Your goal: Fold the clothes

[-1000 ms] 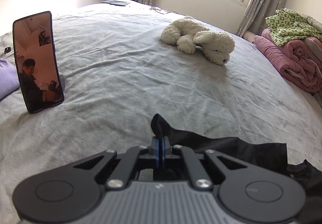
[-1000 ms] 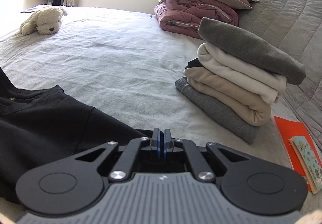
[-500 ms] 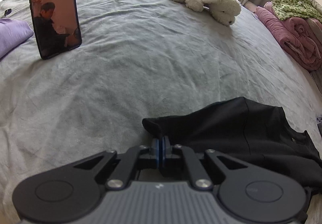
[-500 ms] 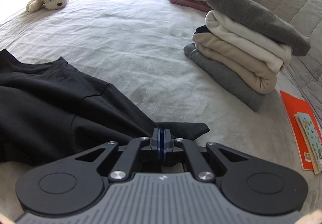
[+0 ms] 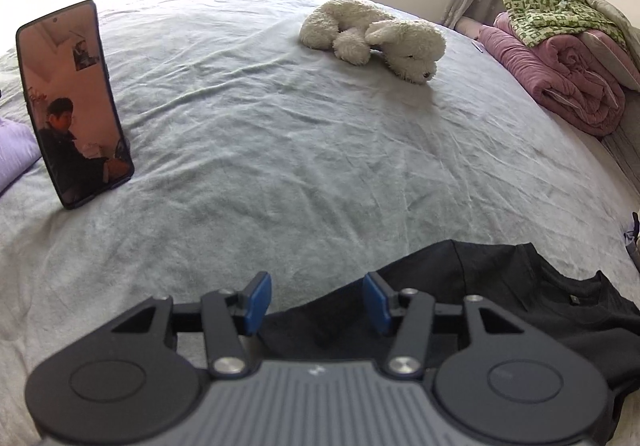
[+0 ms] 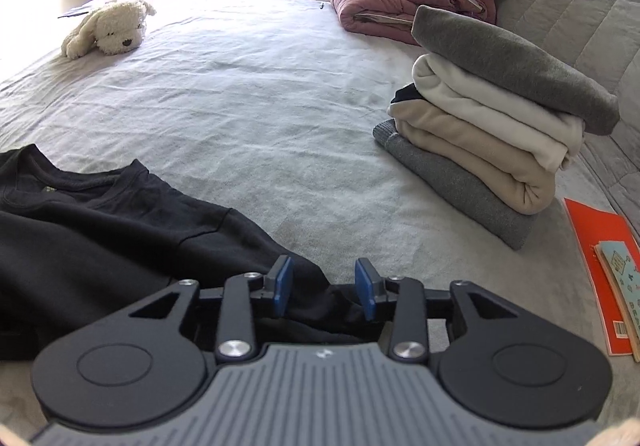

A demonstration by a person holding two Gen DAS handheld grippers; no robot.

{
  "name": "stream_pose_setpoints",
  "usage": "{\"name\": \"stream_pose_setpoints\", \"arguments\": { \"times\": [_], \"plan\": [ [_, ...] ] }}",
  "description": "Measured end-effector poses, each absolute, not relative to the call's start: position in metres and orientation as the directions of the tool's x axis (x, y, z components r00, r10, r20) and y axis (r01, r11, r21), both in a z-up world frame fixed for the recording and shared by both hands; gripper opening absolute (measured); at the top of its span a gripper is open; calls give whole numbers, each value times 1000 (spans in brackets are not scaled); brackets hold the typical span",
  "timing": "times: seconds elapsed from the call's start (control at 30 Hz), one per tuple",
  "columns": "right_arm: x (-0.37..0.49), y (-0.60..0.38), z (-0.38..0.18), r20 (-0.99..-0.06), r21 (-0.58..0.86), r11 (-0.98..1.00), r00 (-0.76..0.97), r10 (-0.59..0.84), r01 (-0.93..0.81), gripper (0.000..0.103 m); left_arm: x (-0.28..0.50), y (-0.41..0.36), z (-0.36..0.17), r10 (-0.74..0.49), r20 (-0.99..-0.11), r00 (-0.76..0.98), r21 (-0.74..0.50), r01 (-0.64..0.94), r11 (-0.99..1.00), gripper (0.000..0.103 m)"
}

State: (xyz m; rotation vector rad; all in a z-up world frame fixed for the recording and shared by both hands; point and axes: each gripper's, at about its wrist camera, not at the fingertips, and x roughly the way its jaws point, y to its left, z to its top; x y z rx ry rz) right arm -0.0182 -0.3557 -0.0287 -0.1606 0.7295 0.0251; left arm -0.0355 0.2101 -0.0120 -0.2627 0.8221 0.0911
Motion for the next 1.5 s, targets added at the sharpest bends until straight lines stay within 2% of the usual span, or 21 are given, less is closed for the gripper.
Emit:
{"name": "stream_pose_setpoints", "arguments": {
  "times": [0.23, 0.47, 0.57, 0.67, 0.77, 0.87, 0.93, 1.03, 1.2, 1.5],
  "plan": [
    [4, -338, -21, -649, -74, 987, 758, 63, -145, 39, 4, 164, -18, -97, -719, 689, -174, -43, 984, 52],
    [31, -308, -35, -692, -50, 969, 708, 141, -242, 39, 36, 129, -31, -143, -730, 669, -154, 43, 987, 52],
    [39, -303, -46, -714, -55, 969, 688, 132, -243, 39, 42, 124, -37, -144, -747, 649, -142, 56, 988, 51],
    [38, -299, -47, -716, -72, 965, 687, 125, -251, 41, 42, 119, -43, -130, -760, 637, -107, 75, 991, 47],
    [37, -295, -49, -718, -89, 962, 686, 118, -259, 41, 39, 114, -43, -126, -763, 634, -74, 108, 991, 37],
    [36, -291, -51, -720, -106, 958, 685, 112, -268, 38, 38, 112, -42, -133, -762, 634, -72, 121, 990, 23],
    [35, -289, -52, -721, -118, 955, 684, 107, -273, 31, 37, 109, -42, -127, -758, 640, -64, 122, 991, 14],
    [34, -283, -53, -718, -145, 949, 689, 94, -281, 18, 35, 103, -42, -105, -745, 659, -39, 114, 993, 6],
    [31, -277, -48, -679, -197, 946, 732, 57, -257, 10, 30, 100, -36, -68, -708, 703, -19, 77, 997, 4],
    [27, -257, -30, -533, -316, 935, 845, -37, -158, 9, 17, 91, -15, 63, -566, 822, 54, -39, 998, 3]
  ]
}}
